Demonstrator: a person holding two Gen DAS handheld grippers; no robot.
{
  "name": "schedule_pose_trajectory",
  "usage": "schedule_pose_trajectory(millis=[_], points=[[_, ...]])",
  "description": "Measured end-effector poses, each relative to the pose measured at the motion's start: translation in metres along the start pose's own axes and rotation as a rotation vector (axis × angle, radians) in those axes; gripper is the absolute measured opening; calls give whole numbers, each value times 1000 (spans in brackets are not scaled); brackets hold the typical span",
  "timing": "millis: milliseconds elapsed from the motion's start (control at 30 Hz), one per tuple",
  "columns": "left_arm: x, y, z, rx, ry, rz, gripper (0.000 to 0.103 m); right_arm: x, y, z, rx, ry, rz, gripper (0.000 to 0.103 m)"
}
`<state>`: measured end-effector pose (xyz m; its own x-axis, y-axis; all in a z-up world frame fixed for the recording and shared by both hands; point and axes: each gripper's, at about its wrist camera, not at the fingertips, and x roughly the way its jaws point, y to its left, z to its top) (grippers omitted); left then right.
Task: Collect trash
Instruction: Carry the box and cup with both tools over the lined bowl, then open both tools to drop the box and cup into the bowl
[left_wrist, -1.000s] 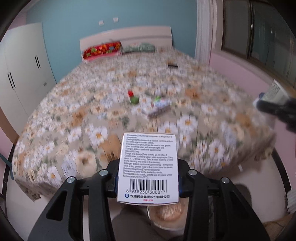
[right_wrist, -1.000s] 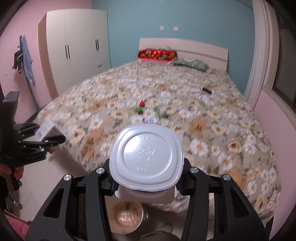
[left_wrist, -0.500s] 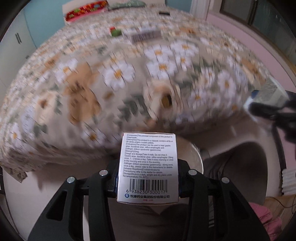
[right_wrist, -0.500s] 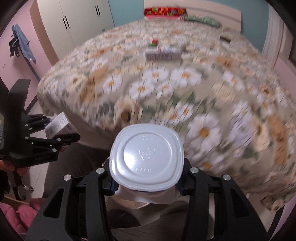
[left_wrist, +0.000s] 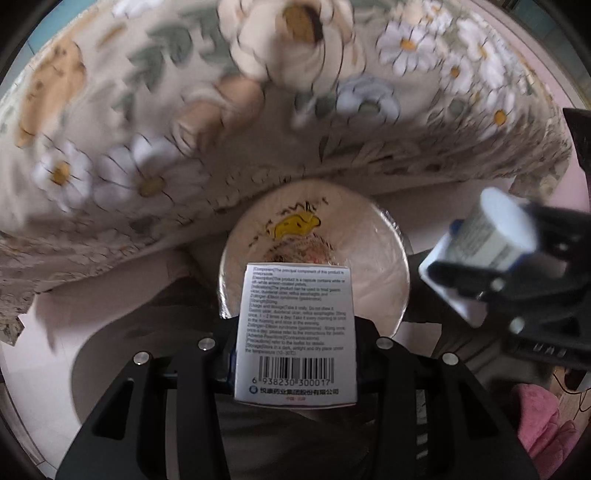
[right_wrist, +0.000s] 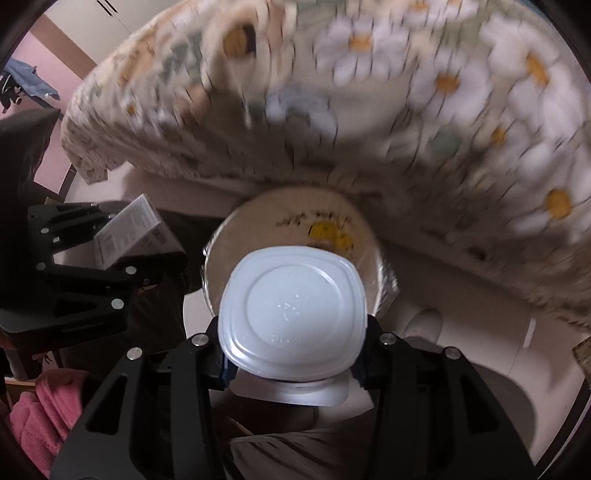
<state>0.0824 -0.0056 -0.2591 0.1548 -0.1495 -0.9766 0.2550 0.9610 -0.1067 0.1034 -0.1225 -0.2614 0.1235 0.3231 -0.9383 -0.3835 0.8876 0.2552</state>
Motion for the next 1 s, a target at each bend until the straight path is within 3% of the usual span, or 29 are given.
schedule_pose_trajectory(millis=[467, 667, 1000], points=[[88, 20, 9, -104, 167, -38, 45, 108, -20, -14, 127, 211, 41, 48], [108, 20, 15, -147, 179, -88, 45, 129, -23, -12, 137, 239, 32, 48], [134, 17, 15, -184, 230, -108, 45, 157, -24, -14, 114, 253, 24, 49]])
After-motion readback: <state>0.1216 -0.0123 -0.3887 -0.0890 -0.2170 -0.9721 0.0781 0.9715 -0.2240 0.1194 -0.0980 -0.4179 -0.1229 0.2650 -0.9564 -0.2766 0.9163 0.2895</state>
